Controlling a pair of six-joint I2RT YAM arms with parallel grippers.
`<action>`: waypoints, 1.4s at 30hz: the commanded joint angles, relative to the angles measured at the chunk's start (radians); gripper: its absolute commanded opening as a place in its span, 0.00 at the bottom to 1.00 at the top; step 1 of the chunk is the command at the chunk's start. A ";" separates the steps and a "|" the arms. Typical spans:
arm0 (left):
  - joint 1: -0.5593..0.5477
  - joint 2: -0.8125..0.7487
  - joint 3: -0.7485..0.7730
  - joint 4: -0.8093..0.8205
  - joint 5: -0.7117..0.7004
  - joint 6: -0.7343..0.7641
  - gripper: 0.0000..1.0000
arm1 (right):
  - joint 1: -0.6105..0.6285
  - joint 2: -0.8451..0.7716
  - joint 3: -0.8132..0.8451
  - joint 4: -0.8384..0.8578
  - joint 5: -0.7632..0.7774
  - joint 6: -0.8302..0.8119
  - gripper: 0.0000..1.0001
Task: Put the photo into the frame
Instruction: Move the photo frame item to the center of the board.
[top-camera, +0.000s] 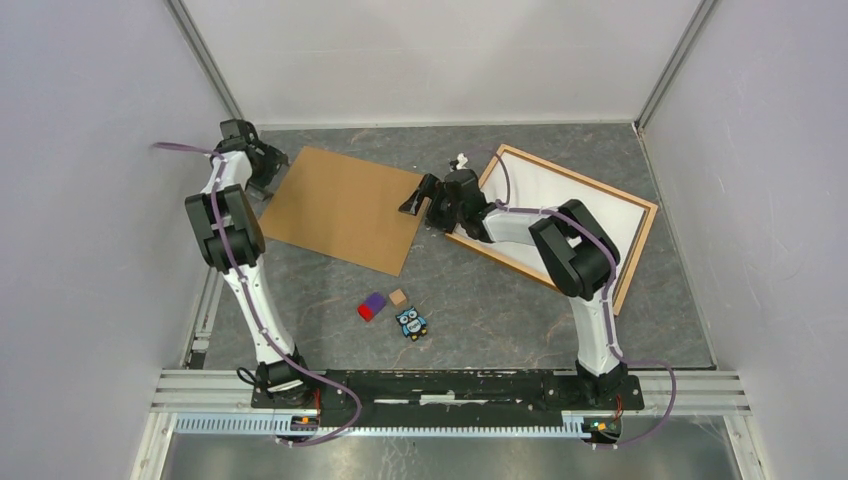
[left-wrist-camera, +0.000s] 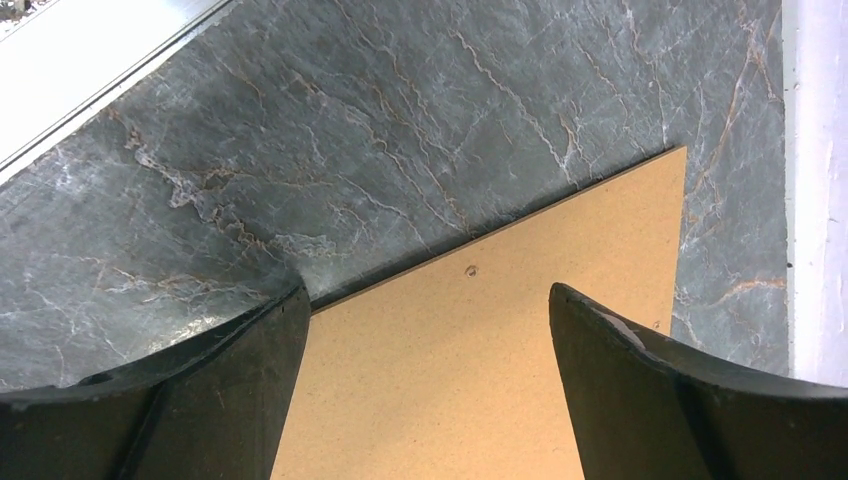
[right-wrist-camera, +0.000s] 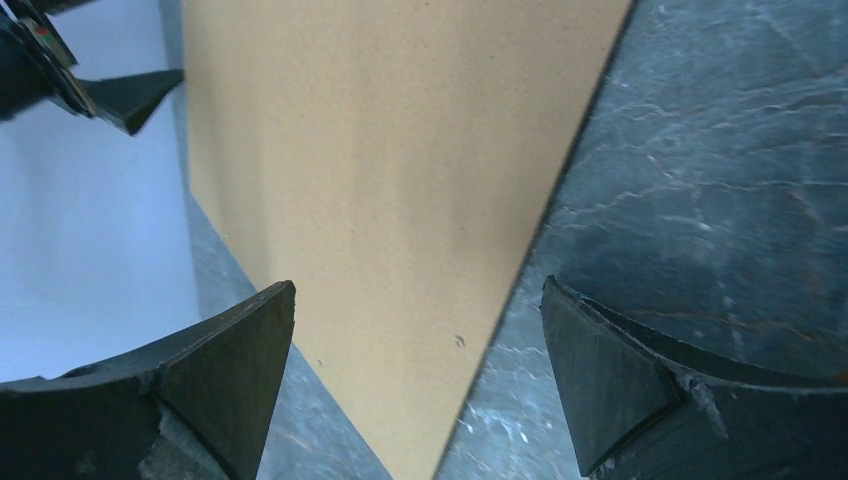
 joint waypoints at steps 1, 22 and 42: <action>-0.002 0.012 -0.073 -0.111 0.046 -0.061 0.97 | 0.020 0.073 0.039 0.035 -0.009 0.137 0.98; -0.043 -0.069 -0.218 -0.117 0.203 -0.117 0.98 | 0.016 -0.103 0.034 0.184 -0.051 0.215 0.98; -0.216 -0.185 -0.454 0.018 0.231 -0.210 0.98 | -0.085 -0.357 -0.291 0.082 -0.011 0.096 0.98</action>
